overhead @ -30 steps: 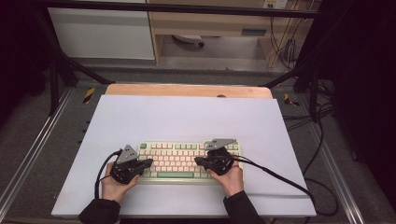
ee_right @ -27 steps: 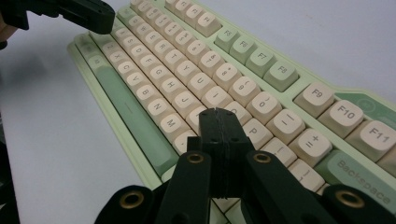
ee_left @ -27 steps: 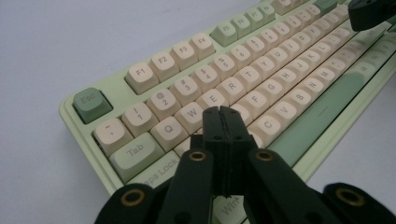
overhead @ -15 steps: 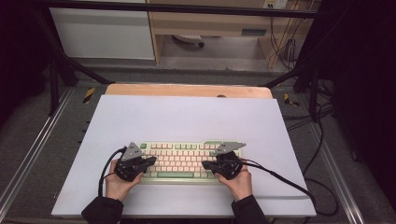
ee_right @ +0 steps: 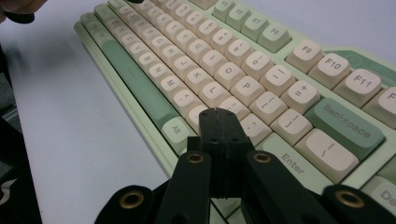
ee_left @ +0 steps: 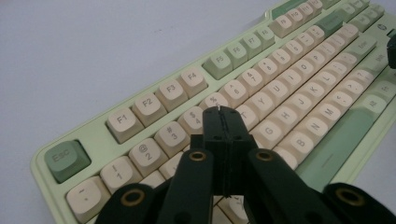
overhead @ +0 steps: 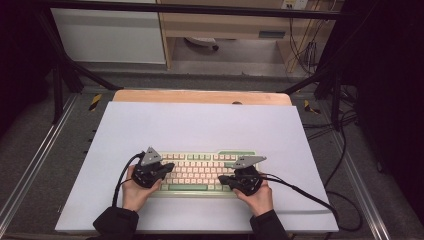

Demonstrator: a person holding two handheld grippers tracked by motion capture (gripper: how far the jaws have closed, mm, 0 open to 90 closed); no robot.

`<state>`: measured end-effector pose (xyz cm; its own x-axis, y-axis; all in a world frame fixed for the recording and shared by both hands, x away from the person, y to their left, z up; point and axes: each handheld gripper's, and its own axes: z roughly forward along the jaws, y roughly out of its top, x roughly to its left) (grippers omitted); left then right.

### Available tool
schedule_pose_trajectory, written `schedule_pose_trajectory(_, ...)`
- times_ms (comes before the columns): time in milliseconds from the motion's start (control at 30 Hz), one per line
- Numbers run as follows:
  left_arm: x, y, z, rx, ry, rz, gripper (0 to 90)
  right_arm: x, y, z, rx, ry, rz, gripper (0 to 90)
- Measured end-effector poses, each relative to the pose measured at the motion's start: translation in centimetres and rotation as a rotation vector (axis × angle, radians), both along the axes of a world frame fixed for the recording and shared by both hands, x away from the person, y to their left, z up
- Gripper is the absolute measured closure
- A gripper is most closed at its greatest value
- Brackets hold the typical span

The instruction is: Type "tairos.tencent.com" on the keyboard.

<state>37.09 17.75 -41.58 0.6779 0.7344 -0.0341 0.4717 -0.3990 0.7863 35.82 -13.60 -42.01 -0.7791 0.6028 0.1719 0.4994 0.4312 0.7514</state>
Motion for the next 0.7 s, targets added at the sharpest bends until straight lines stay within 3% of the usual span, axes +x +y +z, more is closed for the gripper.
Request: schedule_pose_trajectory(700,0.7,-1.6,-1.3,0.026,0.003,-0.013,90.0,0.0,-0.1,-0.1,0.007,0.009,0.007,90.0)
